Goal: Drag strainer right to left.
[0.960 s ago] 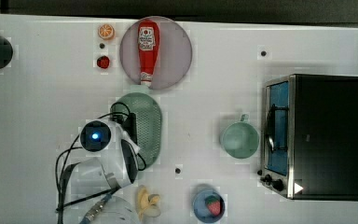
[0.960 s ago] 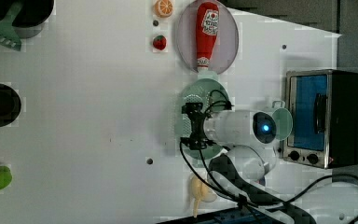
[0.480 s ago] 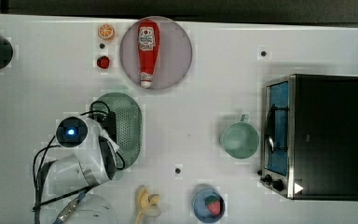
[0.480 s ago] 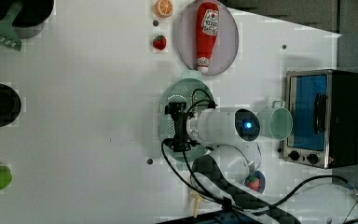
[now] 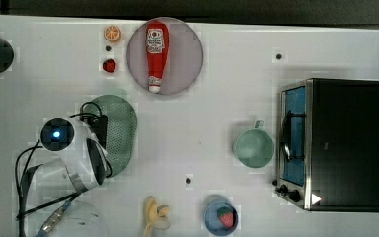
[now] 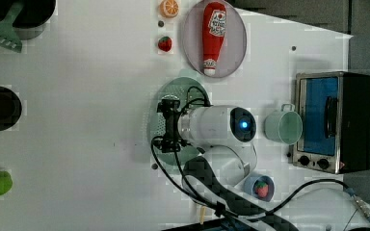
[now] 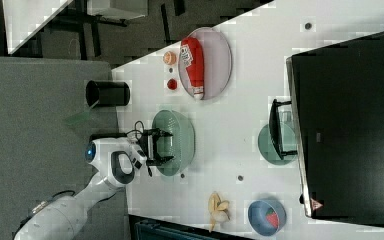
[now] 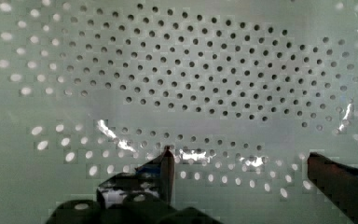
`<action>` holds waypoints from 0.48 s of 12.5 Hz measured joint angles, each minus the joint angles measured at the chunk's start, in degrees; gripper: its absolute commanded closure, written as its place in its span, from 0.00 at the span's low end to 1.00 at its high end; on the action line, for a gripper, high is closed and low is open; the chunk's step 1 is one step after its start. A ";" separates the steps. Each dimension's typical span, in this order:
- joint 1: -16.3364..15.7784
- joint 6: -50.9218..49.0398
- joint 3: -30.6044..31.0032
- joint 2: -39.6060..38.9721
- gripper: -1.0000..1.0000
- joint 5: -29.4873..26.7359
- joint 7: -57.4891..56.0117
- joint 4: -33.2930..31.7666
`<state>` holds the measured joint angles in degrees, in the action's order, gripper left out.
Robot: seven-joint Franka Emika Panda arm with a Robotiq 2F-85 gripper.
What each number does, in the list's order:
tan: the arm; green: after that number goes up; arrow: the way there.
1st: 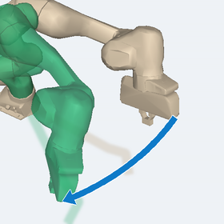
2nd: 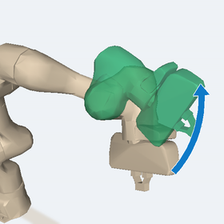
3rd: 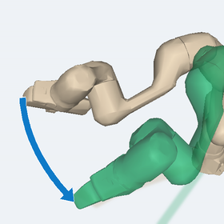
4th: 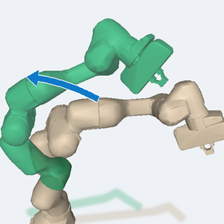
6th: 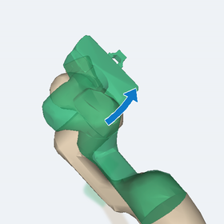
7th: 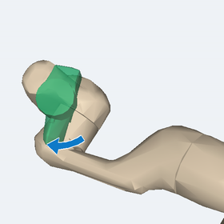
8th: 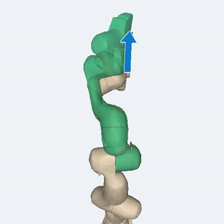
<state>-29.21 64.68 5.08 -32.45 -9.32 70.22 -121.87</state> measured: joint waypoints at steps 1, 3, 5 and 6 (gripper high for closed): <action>-1.09 -0.45 -0.20 -0.59 0.00 0.41 0.34 0.78; -3.08 -0.73 -0.37 -0.76 0.00 1.14 0.67 1.23; -4.20 -1.96 0.67 -1.20 0.00 0.90 0.73 3.25; -4.81 -2.46 1.29 -2.49 0.00 0.84 0.84 5.37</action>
<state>-34.02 62.22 6.37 -34.94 -8.48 71.06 -116.49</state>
